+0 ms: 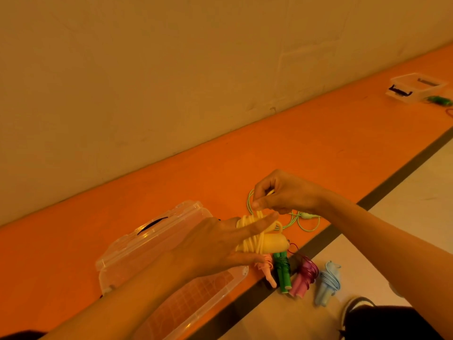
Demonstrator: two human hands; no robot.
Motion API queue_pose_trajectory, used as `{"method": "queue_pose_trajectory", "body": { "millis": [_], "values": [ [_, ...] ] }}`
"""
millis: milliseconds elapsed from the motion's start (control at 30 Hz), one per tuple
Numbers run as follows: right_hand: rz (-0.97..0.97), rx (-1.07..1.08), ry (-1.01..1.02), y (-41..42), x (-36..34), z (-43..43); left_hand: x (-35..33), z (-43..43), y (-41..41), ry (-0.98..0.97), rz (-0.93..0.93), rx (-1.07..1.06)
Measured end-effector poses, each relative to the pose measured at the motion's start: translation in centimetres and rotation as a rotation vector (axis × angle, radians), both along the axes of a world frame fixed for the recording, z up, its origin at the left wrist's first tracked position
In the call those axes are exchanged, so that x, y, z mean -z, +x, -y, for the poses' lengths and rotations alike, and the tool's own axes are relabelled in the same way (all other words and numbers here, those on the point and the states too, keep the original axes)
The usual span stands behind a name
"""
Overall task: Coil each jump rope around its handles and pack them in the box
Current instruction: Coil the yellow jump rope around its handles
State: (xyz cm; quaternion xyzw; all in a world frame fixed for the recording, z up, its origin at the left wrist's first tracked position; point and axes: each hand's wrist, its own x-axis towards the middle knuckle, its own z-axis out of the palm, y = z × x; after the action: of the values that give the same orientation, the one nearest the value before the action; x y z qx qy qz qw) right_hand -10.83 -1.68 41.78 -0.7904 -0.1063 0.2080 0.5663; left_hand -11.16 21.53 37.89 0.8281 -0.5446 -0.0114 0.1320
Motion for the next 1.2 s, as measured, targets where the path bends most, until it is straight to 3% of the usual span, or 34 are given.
{"method": "queue_pose_trajectory", "body": {
  "millis": [100, 233, 333, 567, 733, 900, 1200],
  "values": [
    [-0.024, 0.006, 0.01, -0.2, 0.5, -0.8, -0.1, -0.1, -0.1, 0.061, -0.01, 0.004],
    [-0.053, 0.093, 0.092, -0.3, 1.0, -0.9, -0.3, -0.2, -0.1, 0.105, -0.052, -0.142],
    [-0.1, 0.175, 0.194, -0.2, 0.9, -0.6, -0.1, -0.4, 0.6, 0.044, -0.051, -0.182],
    [0.057, 0.39, 0.161, -0.6, 1.4, 0.9, 0.1, -0.9, 2.1, -0.186, -0.044, -0.223],
    [0.085, 0.473, 0.262, -1.1, 1.8, 0.4, 0.0, -0.9, 2.3, -0.206, -0.1, -0.267],
    [0.095, 0.46, 0.19, -2.3, 1.9, -1.2, 0.1, -1.0, 2.4, -0.225, -0.182, -0.313],
    [0.168, 0.675, 0.235, -2.6, 1.6, -2.3, 0.6, -1.0, 2.4, -0.213, -0.075, -0.285]
  ]
}}
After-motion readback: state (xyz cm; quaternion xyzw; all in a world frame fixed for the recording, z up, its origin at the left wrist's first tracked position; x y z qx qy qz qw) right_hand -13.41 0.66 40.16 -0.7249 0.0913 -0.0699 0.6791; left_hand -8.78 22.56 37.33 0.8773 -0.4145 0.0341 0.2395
